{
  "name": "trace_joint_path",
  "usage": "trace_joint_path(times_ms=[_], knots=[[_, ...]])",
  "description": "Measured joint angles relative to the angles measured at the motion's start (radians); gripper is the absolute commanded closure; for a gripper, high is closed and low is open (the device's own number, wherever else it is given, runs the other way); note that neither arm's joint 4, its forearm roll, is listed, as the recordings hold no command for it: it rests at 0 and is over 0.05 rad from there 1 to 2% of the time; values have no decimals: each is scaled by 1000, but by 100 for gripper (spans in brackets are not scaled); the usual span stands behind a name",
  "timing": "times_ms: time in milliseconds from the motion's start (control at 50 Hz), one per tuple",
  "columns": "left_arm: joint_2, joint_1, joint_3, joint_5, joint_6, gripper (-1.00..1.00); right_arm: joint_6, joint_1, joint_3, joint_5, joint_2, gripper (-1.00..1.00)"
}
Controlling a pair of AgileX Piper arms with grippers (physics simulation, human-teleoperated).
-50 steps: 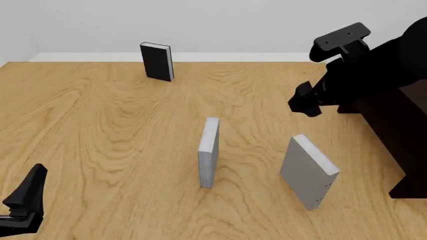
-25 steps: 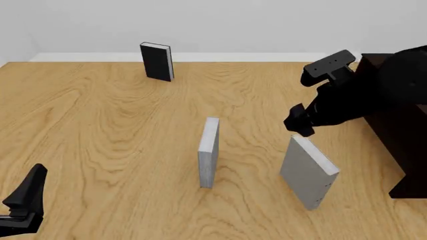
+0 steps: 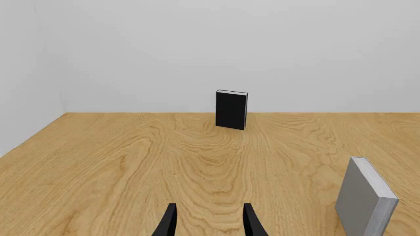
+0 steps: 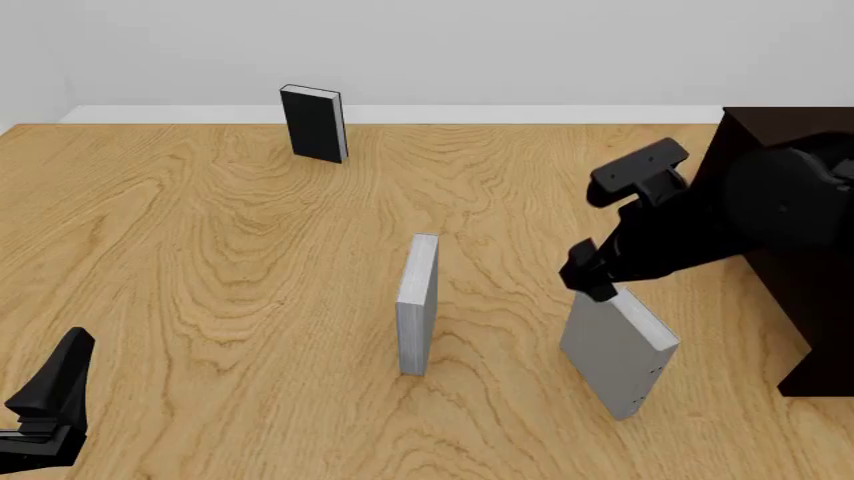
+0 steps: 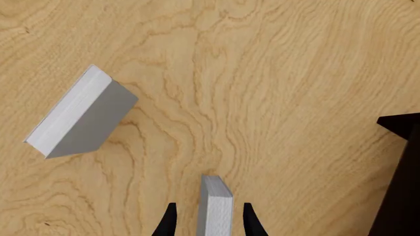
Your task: Pick up the book on the right and place it on the cabinet shelf.
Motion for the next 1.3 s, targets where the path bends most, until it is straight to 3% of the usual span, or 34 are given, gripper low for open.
trace_joint_path(times_ms=[1140, 1160, 1300], knots=[[0, 0, 0, 0, 0, -100, -16, -22, 119, -136, 80, -100], [0, 0, 0, 0, 0, -100, -17, -22, 119, -136, 80, 100], [0, 0, 0, 0, 0, -100, -39, -31, 113, -124, 71, 100]])
